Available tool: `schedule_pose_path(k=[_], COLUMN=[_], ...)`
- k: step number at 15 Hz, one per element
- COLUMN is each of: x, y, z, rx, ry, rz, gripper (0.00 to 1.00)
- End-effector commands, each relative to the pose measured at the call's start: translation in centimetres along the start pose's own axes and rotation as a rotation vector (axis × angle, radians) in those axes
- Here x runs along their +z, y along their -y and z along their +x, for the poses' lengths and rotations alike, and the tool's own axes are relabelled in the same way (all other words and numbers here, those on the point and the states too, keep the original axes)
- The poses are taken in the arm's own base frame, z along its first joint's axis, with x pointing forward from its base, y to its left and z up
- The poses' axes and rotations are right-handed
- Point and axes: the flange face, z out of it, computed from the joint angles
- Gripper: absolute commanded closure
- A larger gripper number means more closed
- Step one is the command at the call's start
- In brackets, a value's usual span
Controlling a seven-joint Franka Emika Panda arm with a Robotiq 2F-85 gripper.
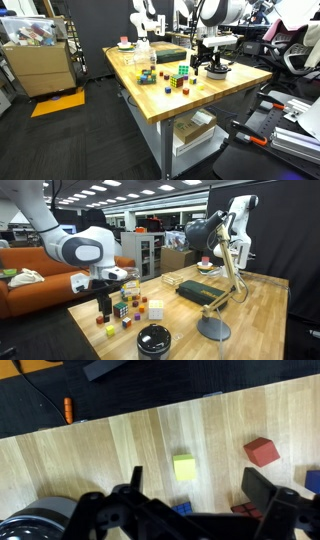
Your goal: Take the yellow block and put it near the bowl
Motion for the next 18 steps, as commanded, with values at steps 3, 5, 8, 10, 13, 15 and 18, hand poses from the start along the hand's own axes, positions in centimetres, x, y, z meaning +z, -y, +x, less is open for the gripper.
schedule_pose_path(k=[3,5,8,10,13,15,18], x=[0.2,0.1,0.5,0.9,1.6,2.3,3.0], y=[0.1,0.1,0.5,0.7,0.6,0.4,0.0], z=[0.4,0.4,0.4,0.6,1.0,1.4,2.1], rx=[-0.005,-0.005,-0.016,-0.033,-0.017,-0.001,0.026], ry=[0.003,0.003,-0.025,-0.033,-0.047,-0.056,-0.058], rz=[0.001,0.002,-0.014,-0.001,0.029,0.050,0.075], gripper=[0.00,0.00,0.00,0.00,0.00,0.00,0.00])
